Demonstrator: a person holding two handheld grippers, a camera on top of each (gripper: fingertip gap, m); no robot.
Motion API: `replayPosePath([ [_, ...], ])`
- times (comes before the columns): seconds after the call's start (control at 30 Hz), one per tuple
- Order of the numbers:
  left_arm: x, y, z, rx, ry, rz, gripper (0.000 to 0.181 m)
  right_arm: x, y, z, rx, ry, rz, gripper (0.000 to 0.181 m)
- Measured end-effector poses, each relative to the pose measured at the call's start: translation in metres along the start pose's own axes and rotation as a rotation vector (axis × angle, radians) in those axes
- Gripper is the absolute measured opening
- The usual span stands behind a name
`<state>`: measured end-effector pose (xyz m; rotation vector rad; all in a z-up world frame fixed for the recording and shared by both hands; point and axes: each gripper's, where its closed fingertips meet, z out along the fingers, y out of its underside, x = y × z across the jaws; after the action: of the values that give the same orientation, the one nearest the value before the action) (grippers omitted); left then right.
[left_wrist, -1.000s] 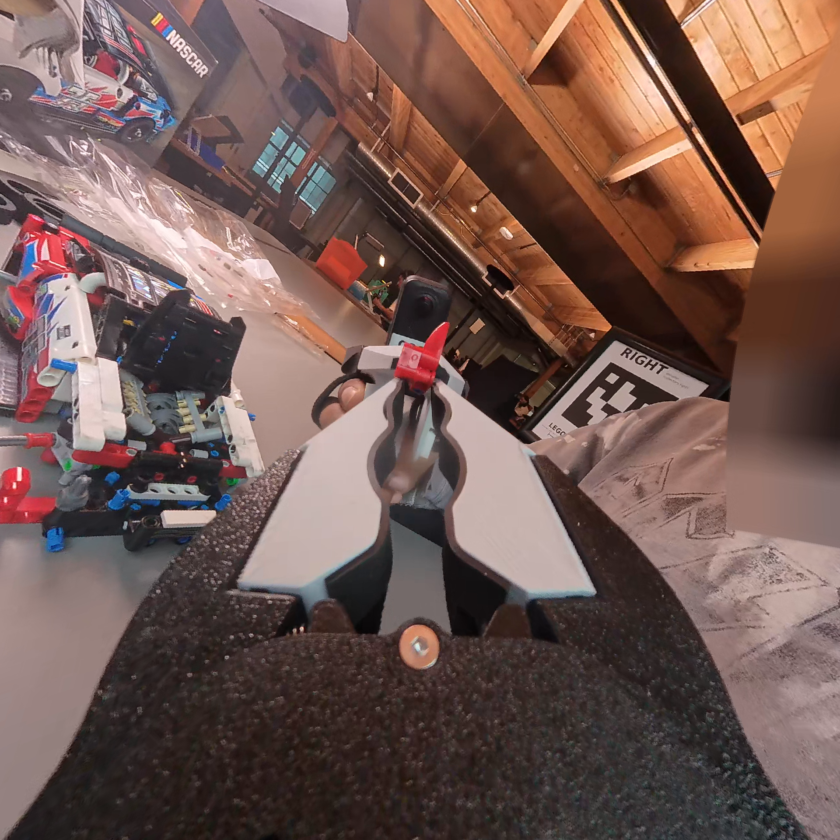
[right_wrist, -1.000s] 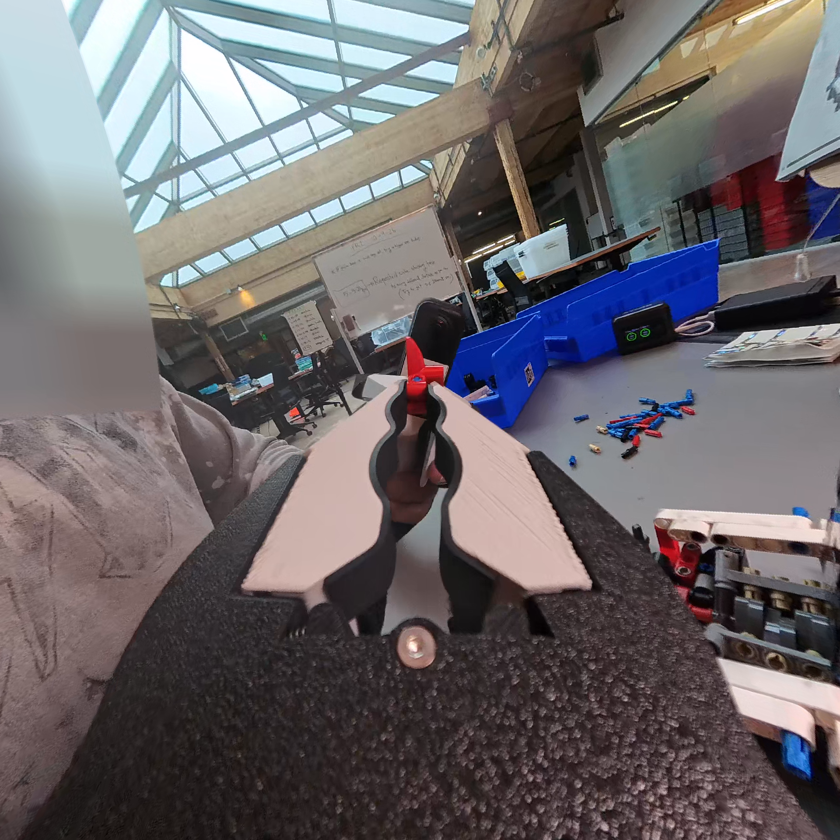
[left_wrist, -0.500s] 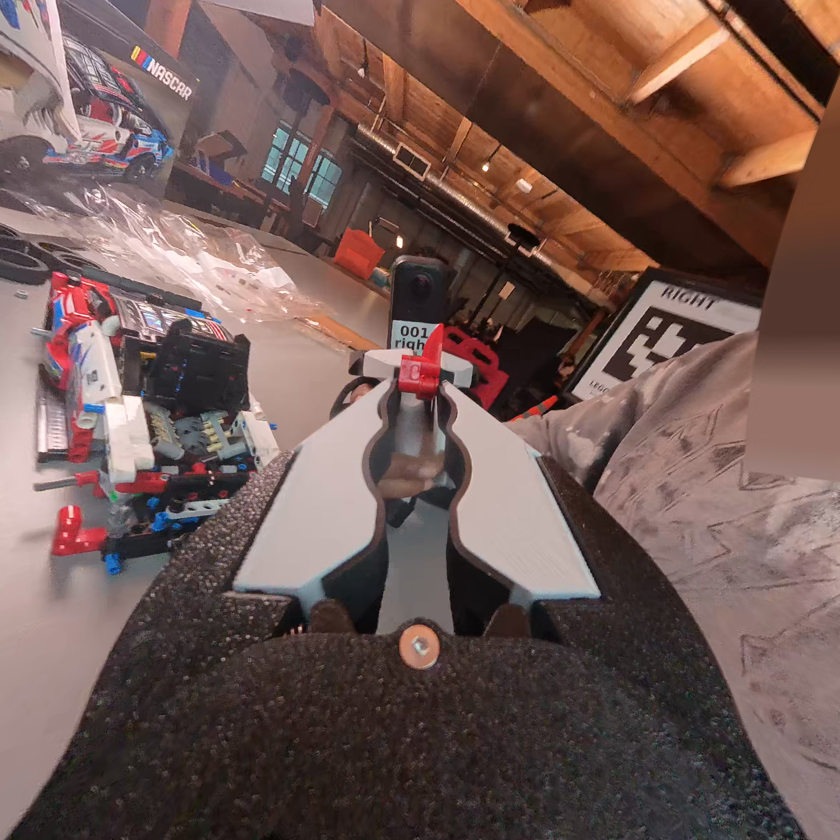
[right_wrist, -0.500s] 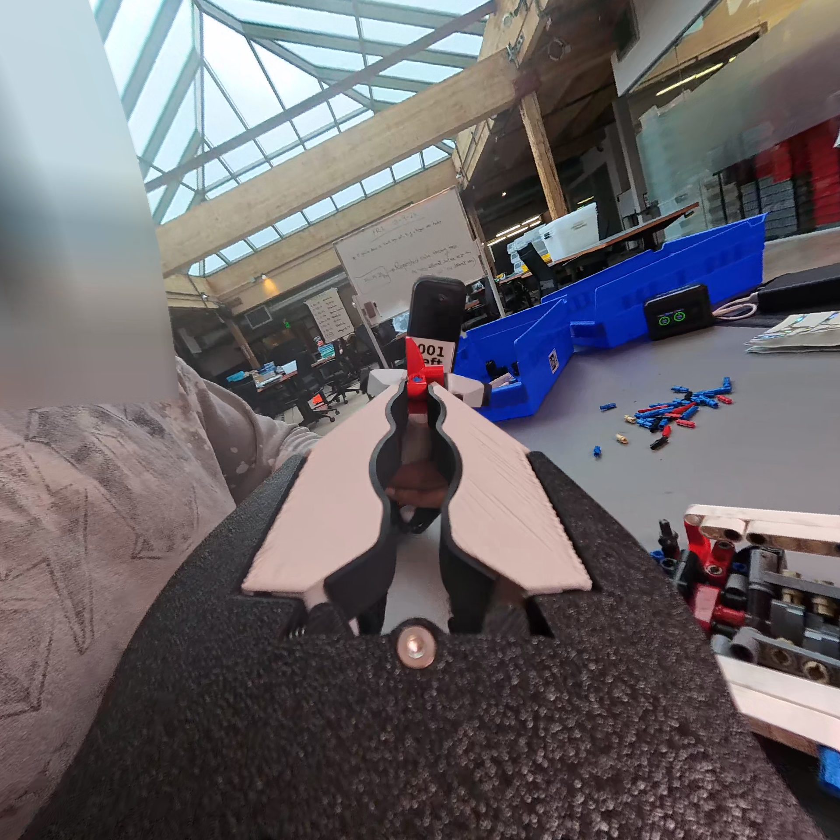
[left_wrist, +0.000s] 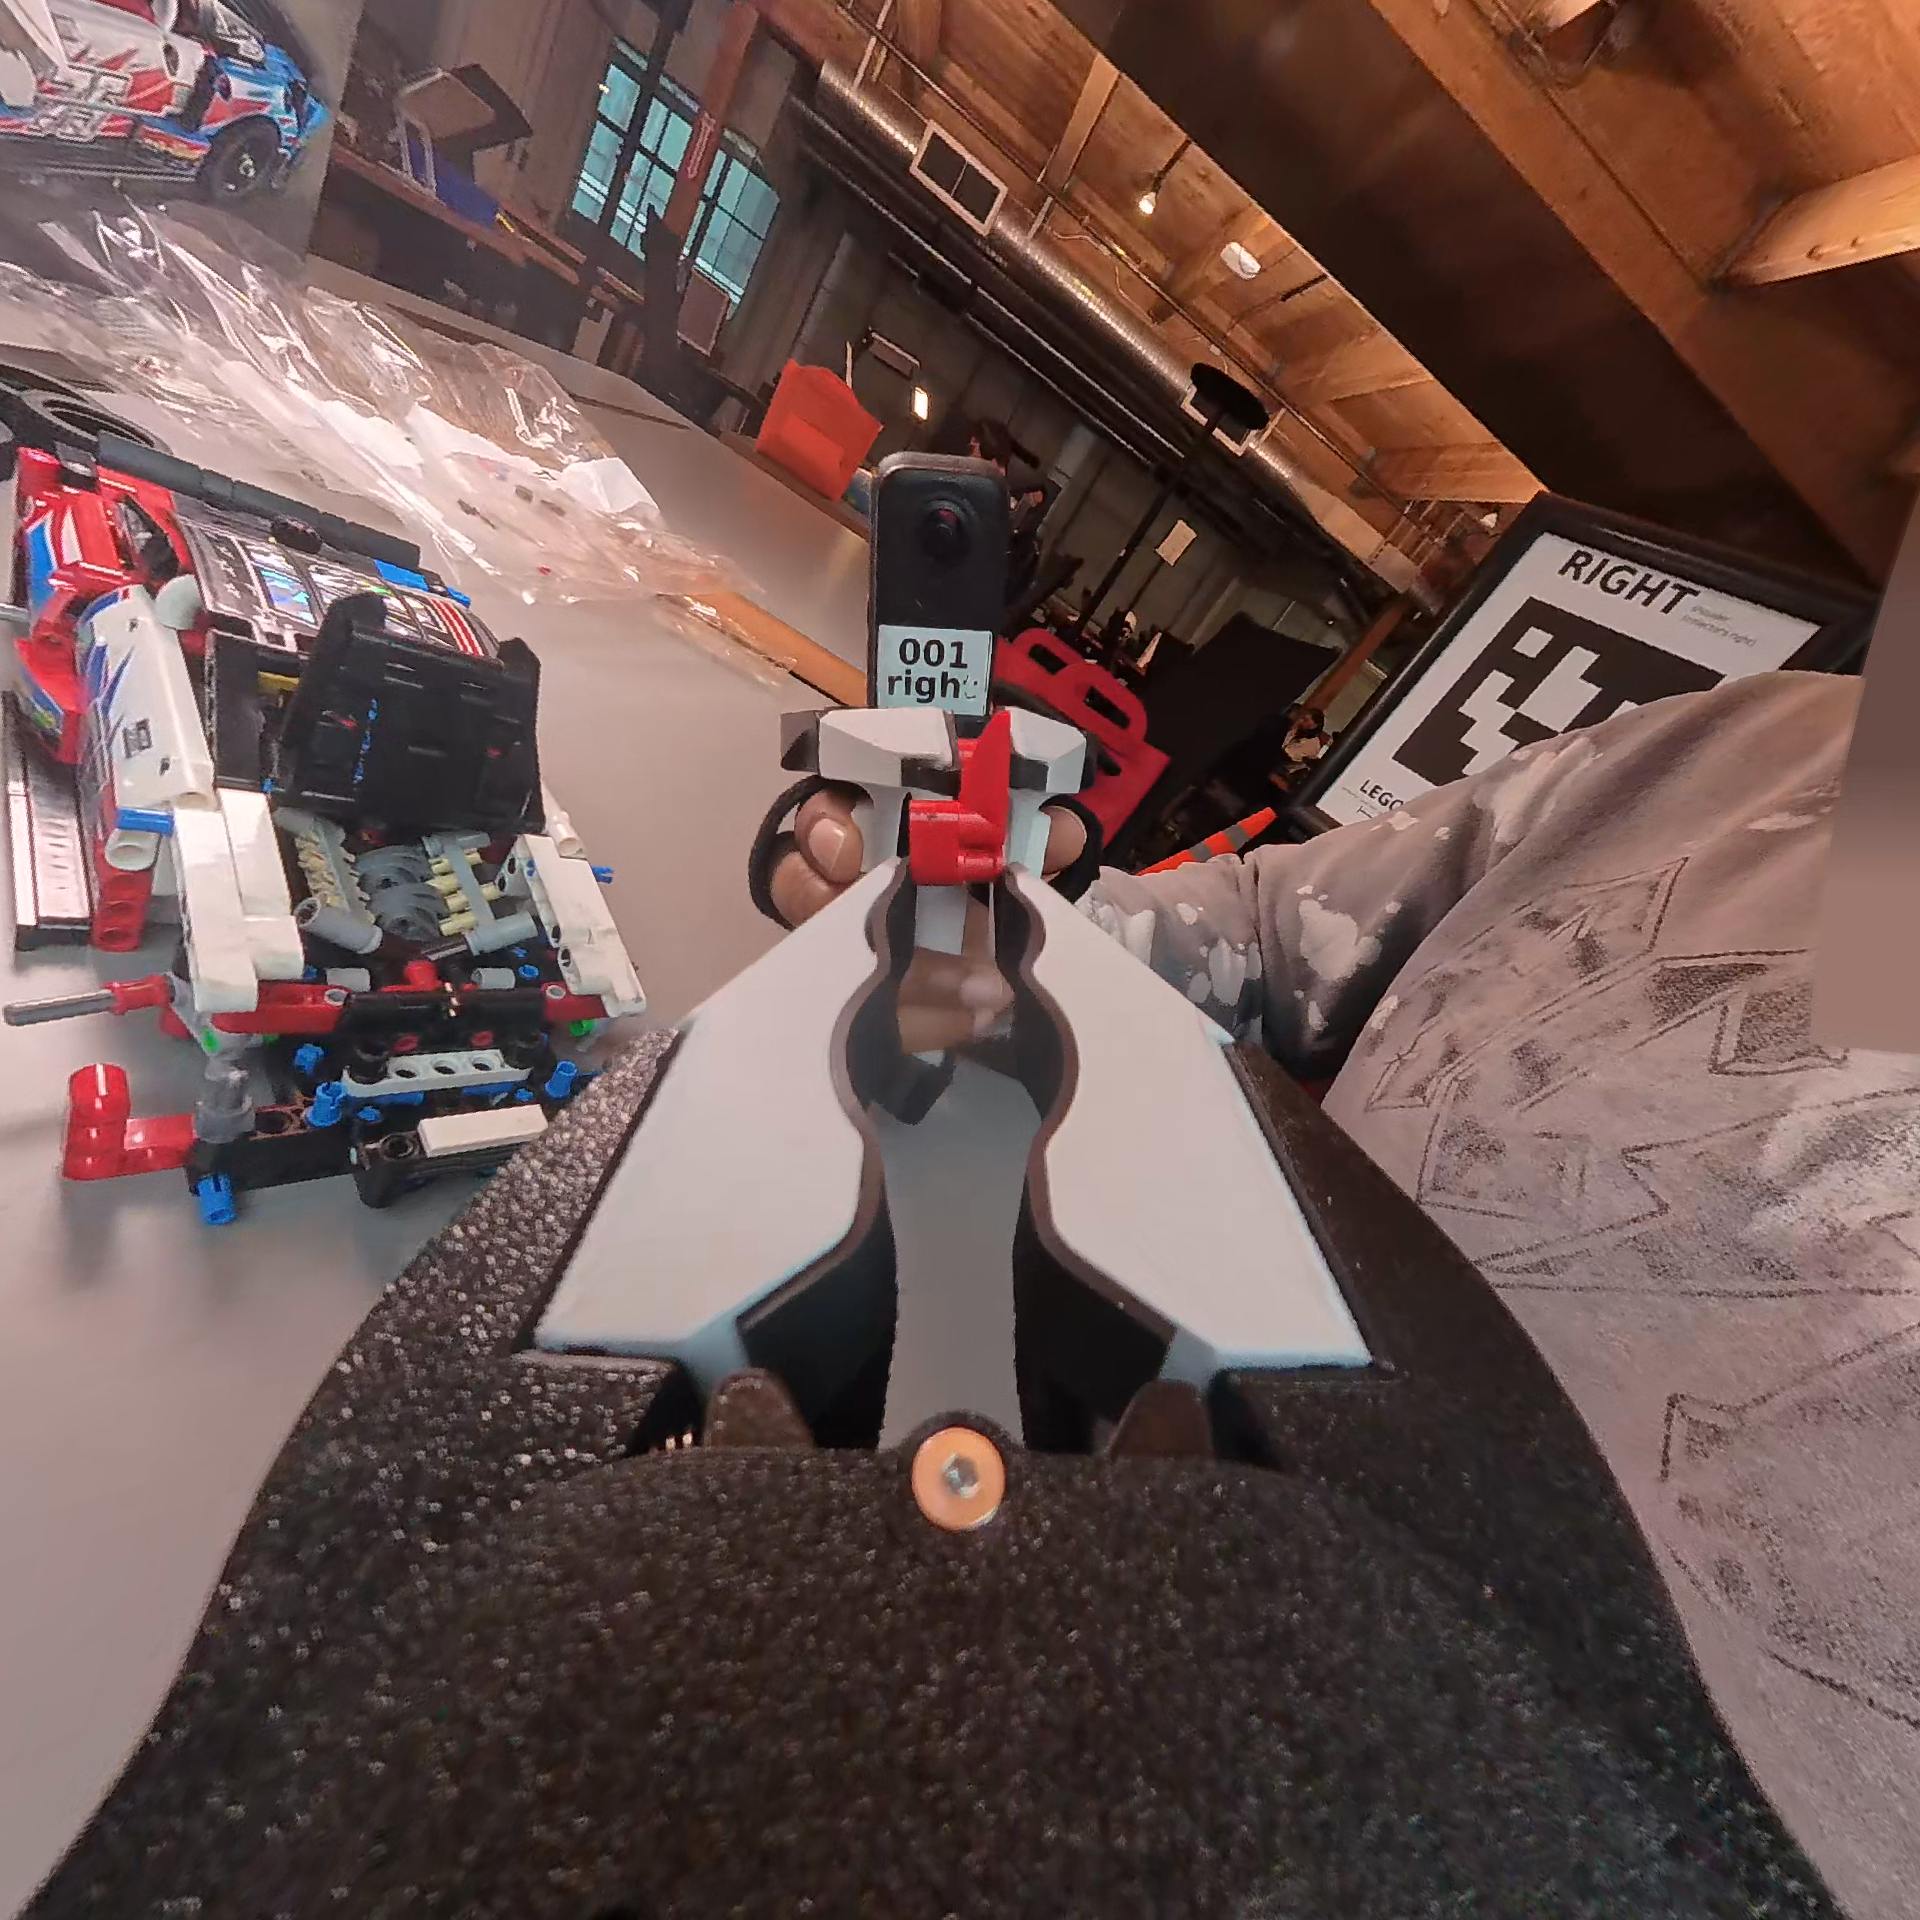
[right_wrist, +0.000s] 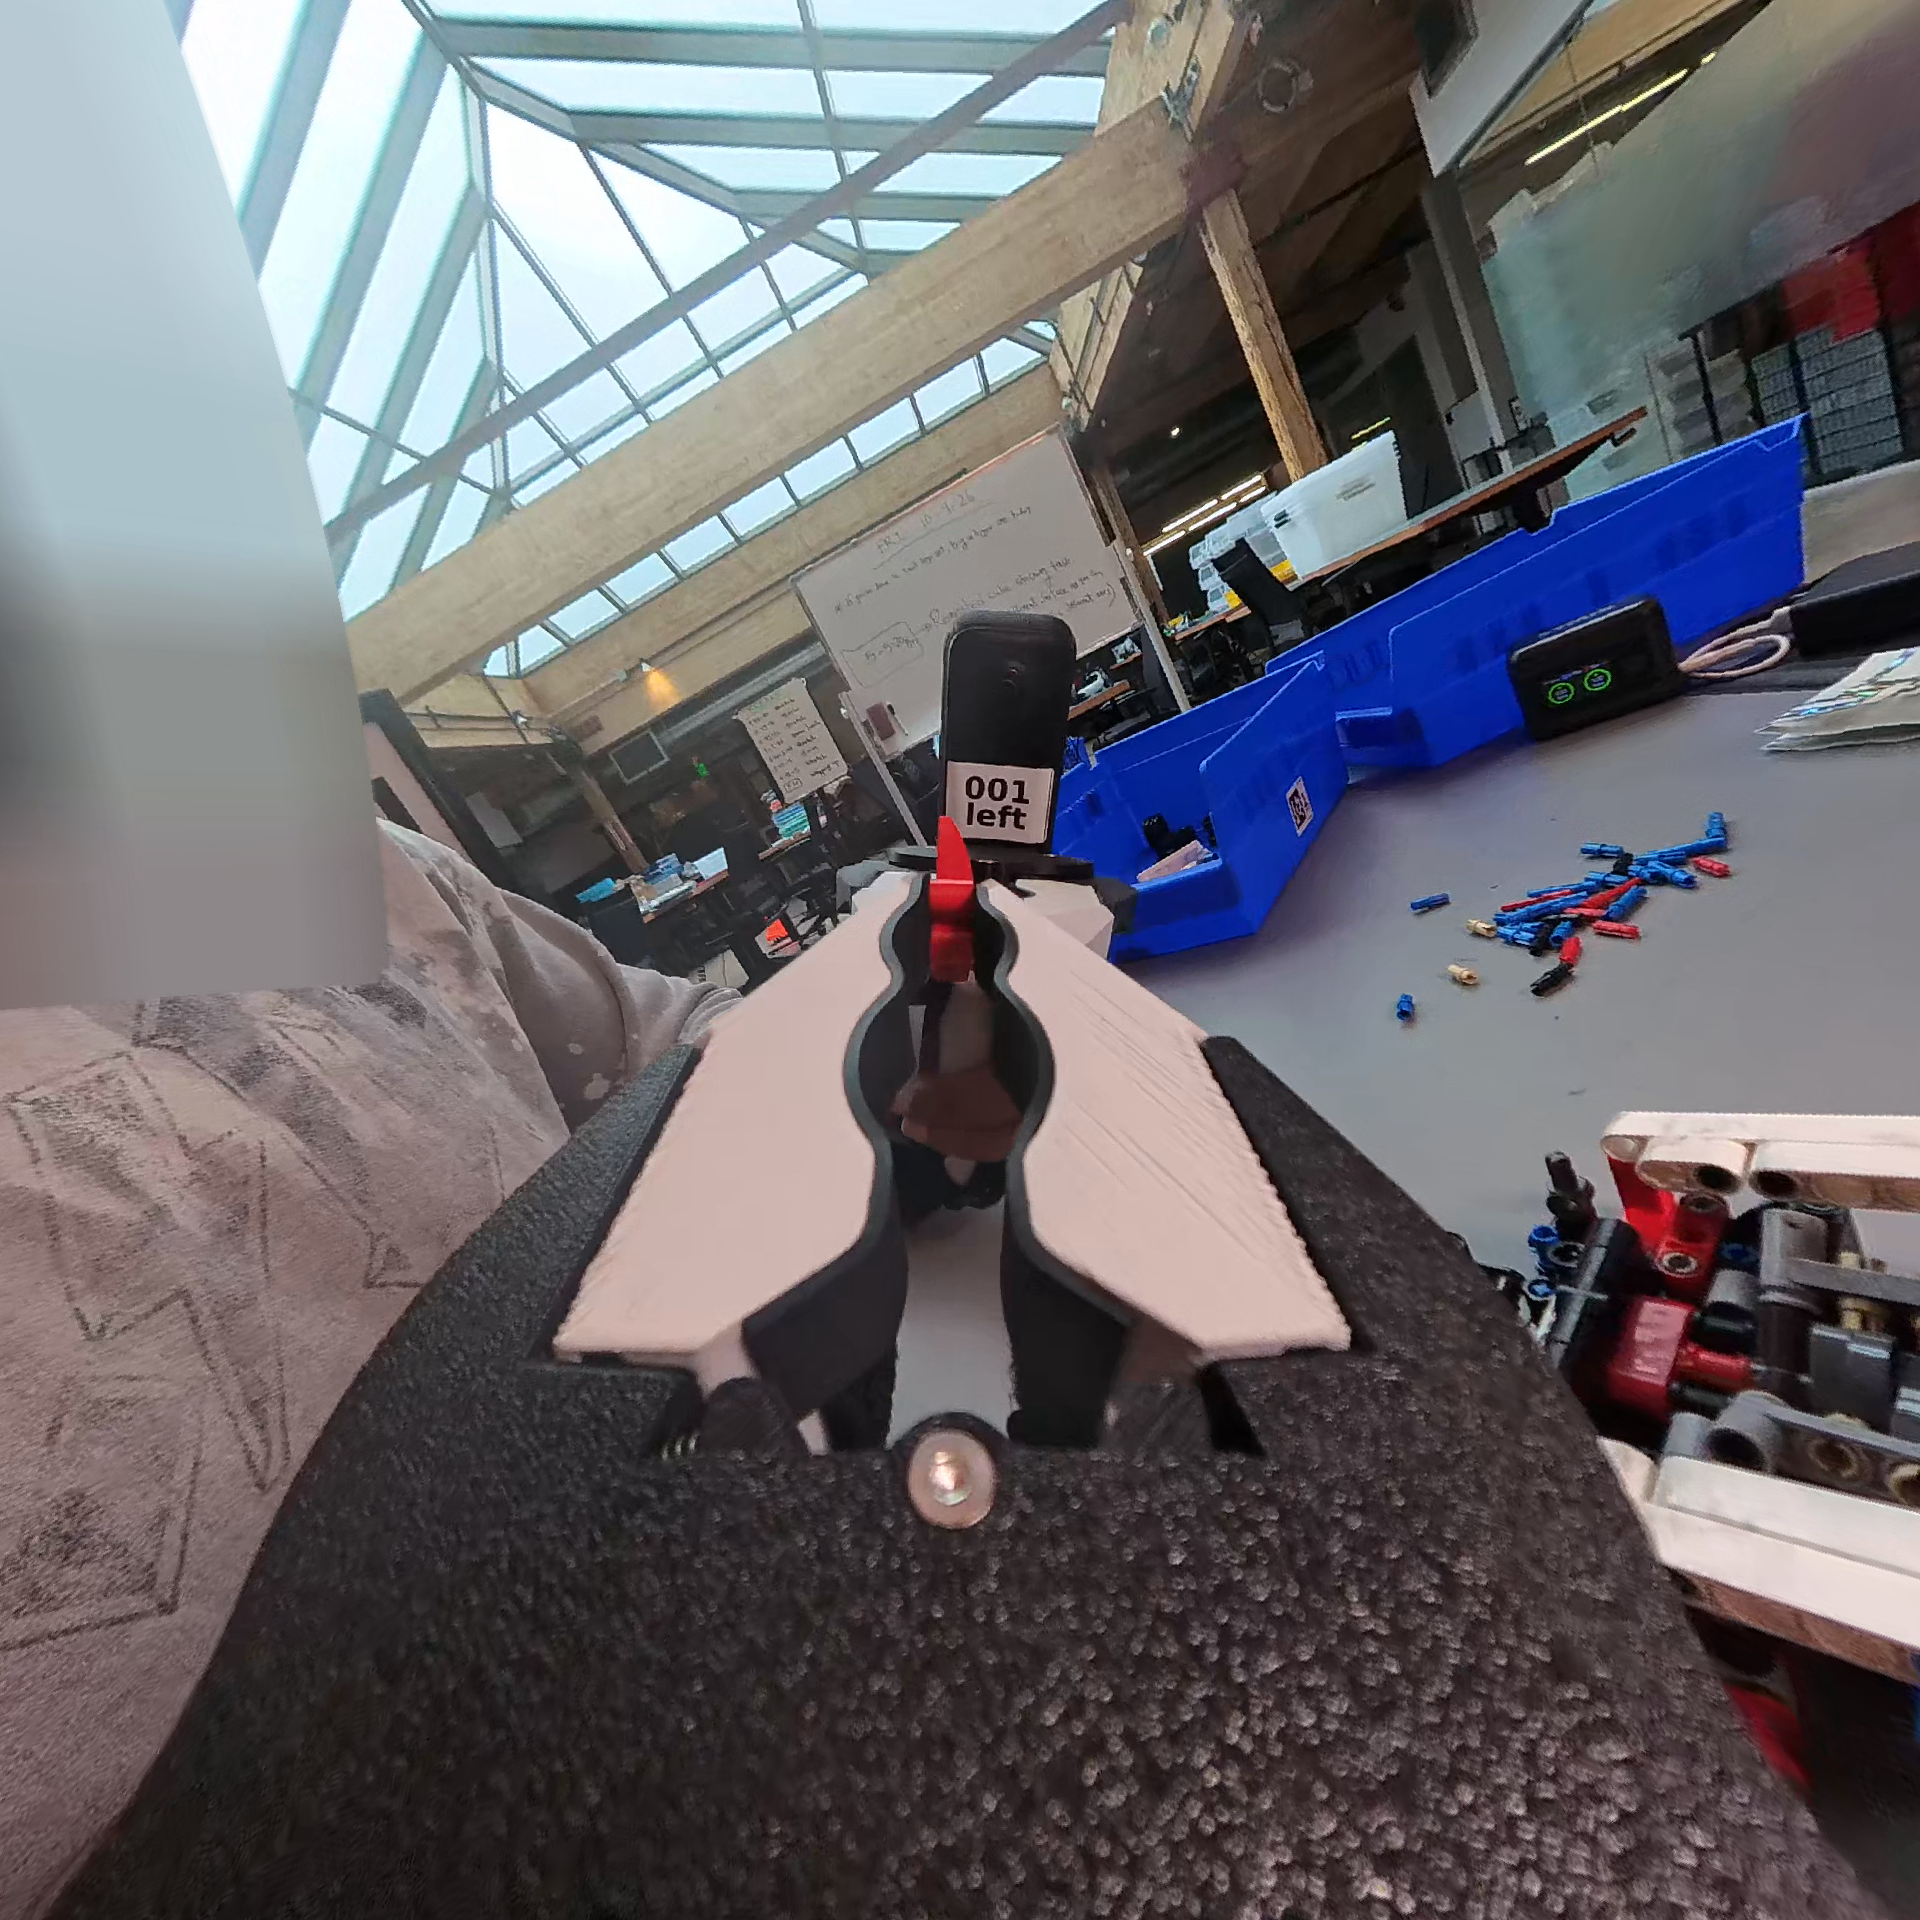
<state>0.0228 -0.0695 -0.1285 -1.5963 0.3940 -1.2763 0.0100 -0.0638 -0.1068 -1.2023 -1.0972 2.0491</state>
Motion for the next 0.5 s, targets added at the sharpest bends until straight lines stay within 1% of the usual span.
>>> replayPosePath([
  [0.1,-0.002,0.002,0.0,-0.016,-0.021,0.018,0.014,0.002,0.0,0.0,0.002,0.005,0.012,0.005],
  [0.13,-0.005,0.012,0.001,-0.075,-0.045,0.038,0.014,0.003,-0.004,0.0,0.025,0.012,0.017,0.007],
  [0.17,-0.012,0.032,0.003,-0.167,-0.089,0.086,0.014,0.005,-0.031,-0.009,0.171,0.009,0.074,0.005],
  [0.2,-0.014,0.048,0.006,-0.221,-0.105,0.091,0.014,0.008,-0.051,-0.018,0.232,0.005,0.096,0.005],
  [0.23,-0.011,0.042,0.006,-0.182,-0.088,0.052,0.013,0.008,-0.057,-0.022,0.204,0.046,0.005,0.005],
  [0.27,-0.012,0.026,0.003,-0.122,-0.088,0.041,0.013,0.003,-0.059,-0.025,0.173,0.079,-0.083,0.005],
  [0.3,-0.016,0.012,-0.002,-0.086,-0.106,0.068,0.014,0.0,-0.061,-0.028,0.17,0.092,-0.108,0.005],
  [0.33,-0.019,0.004,-0.005,-0.077,-0.116,0.099,0.014,0.001,-0.059,-0.033,0.16,0.119,-0.118,0.005],
  [0.4,-0.026,0.001,-0.009,-0.087,-0.154,0.133,0.014,0.013,-0.053,-0.04,0.115,0.195,-0.154,0.006],
  [0.5,-0.032,0.009,-0.013,-0.104,-0.158,0.102,0.014,0.025,-0.054,-0.044,0.092,0.231,-0.17,0.006],
])
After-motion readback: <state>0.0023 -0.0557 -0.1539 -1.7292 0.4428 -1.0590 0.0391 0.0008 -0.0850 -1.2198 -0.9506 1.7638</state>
